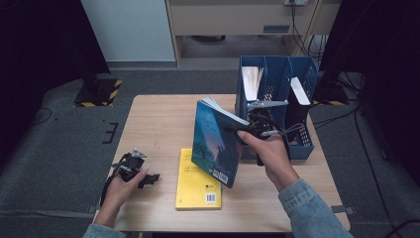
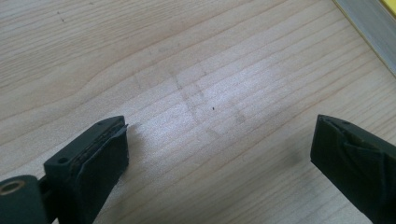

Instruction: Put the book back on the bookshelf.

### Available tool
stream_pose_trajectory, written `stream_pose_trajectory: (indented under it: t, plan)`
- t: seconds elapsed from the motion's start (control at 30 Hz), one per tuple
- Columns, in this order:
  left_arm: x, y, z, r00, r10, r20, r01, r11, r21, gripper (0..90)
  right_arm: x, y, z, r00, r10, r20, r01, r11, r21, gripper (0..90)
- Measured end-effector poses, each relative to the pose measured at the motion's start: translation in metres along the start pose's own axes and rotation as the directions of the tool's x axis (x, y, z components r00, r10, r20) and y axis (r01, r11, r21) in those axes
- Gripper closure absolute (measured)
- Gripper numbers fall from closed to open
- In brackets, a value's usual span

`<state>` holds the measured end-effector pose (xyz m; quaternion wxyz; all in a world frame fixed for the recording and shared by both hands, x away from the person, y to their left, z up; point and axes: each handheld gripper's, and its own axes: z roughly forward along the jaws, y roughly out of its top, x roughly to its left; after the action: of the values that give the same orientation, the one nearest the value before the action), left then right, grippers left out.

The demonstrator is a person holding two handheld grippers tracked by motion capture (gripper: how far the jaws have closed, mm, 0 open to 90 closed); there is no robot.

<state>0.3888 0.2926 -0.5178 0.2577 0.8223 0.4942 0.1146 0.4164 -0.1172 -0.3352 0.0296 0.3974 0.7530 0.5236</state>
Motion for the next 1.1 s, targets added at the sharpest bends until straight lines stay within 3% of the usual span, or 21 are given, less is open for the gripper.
stream_pose_trajectory:
  t: [0.43,0.6,1.1]
  plan:
    - [-0.002,-0.001,0.001,0.9995,0.026,-0.02,-0.026,0.9997,0.0,2.5,-0.01,-0.023,-0.044,0.9993,0.029,0.025,-0.028,0.999,-0.04,73.7]
    - [-0.003,-0.003,0.003,0.9977,0.053,-0.042,-0.053,0.9986,0.0,1.6,-0.012,-0.029,-0.054,0.9989,0.033,0.034,-0.031,0.998,-0.051,73.7]
    - [-0.004,-0.005,0.003,0.9976,0.053,-0.044,-0.054,0.9985,-0.01,0.0,-0.014,-0.045,-0.089,0.9969,0.047,0.064,-0.042,0.995,-0.085,73.6]
